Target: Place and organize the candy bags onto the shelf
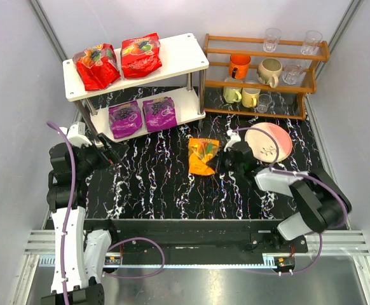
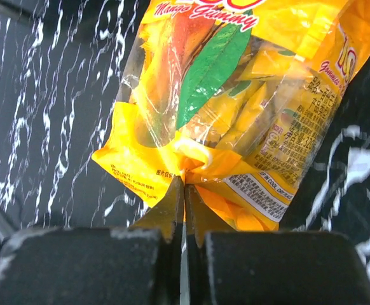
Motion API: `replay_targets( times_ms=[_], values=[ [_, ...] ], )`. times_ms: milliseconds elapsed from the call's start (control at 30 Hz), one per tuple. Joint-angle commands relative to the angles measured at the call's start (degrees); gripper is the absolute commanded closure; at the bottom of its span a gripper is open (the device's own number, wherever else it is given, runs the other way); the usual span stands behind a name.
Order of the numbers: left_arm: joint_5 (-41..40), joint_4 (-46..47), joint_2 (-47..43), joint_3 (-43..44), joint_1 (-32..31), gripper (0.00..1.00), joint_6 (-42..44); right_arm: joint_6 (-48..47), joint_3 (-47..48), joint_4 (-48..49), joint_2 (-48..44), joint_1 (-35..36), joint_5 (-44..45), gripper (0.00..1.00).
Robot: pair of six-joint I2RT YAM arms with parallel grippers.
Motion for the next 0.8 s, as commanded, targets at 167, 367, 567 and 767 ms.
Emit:
replay_targets(
  times_ms=[167, 367, 567, 767],
  values=[
    [1.14, 1.74, -1.77, -0.68, -0.13, 0.01, -1.71, 1.48, -8.70, -19.04, -27.03, 0.92, 5.21, 0.52],
    [1.58, 2.26, -2.03, -0.77, -0.13, 0.01, -2.41, -1.42, -6.70, -23.36, -36.13, 0.83, 11.57, 0.72],
    [2.10, 2.35, -2.38, -0.42, -0.13, 0.01, -2.76, -2.65, -2.56, -15.91, -28.67, 1.10, 13.15, 1.00],
    [2.36, 2.26, -2.47, -0.07, -0.13, 0.01, -2.85, -4.50, -0.37, -3.16, -20.41, 1.71, 15.01, 1.00]
  ],
)
